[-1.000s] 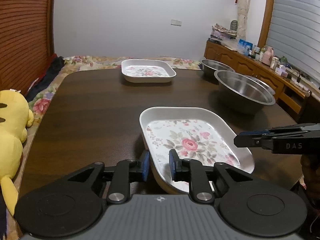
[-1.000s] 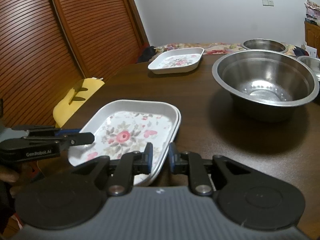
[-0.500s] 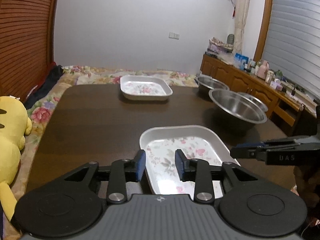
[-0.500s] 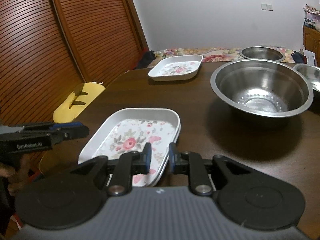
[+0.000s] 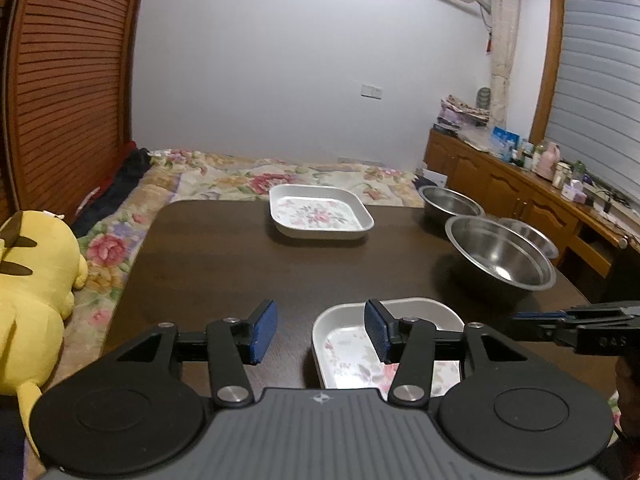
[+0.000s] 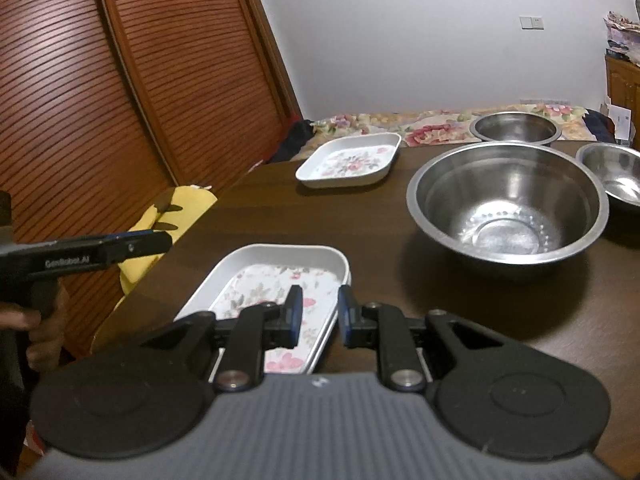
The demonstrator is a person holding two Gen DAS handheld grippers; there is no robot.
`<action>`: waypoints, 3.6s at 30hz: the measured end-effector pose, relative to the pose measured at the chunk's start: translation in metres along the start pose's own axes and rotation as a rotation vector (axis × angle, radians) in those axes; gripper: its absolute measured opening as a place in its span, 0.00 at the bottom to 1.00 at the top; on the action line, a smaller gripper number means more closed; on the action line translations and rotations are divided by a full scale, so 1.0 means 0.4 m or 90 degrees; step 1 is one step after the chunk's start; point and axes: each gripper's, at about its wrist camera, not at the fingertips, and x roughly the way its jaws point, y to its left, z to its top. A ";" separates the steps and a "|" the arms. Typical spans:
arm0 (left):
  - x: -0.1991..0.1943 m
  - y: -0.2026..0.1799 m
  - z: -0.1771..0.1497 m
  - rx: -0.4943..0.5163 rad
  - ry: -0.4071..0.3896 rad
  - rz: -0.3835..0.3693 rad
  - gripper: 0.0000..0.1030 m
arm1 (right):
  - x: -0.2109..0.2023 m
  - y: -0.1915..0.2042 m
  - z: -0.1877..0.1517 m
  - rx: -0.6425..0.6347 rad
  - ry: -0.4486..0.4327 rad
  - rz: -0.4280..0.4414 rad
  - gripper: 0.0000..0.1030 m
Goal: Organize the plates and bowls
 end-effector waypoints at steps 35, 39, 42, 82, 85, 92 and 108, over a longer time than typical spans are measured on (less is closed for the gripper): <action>0.245 -0.051 0.207 0.001 -0.004 0.104 0.50 | 0.103 -0.177 0.306 -0.046 -0.002 0.104 0.30; 0.301 -0.023 0.236 0.013 0.013 0.084 0.46 | 0.170 -0.169 0.340 -0.058 0.022 0.081 0.32; 0.347 0.004 0.256 0.024 0.028 0.072 0.43 | 0.220 -0.162 0.368 -0.070 0.039 0.065 0.34; 0.590 0.161 0.238 -0.006 0.123 -0.007 0.21 | 0.575 -0.179 0.445 -0.041 0.242 0.000 0.27; 0.600 0.163 0.234 -0.015 0.132 -0.008 0.20 | 0.586 -0.175 0.439 -0.052 0.261 -0.004 0.23; 0.601 0.165 0.227 -0.034 0.146 -0.017 0.12 | 0.587 -0.170 0.429 -0.061 0.275 0.013 0.14; 0.387 0.090 0.270 -0.006 0.092 -0.022 0.13 | 0.395 -0.114 0.443 -0.052 0.216 0.045 0.14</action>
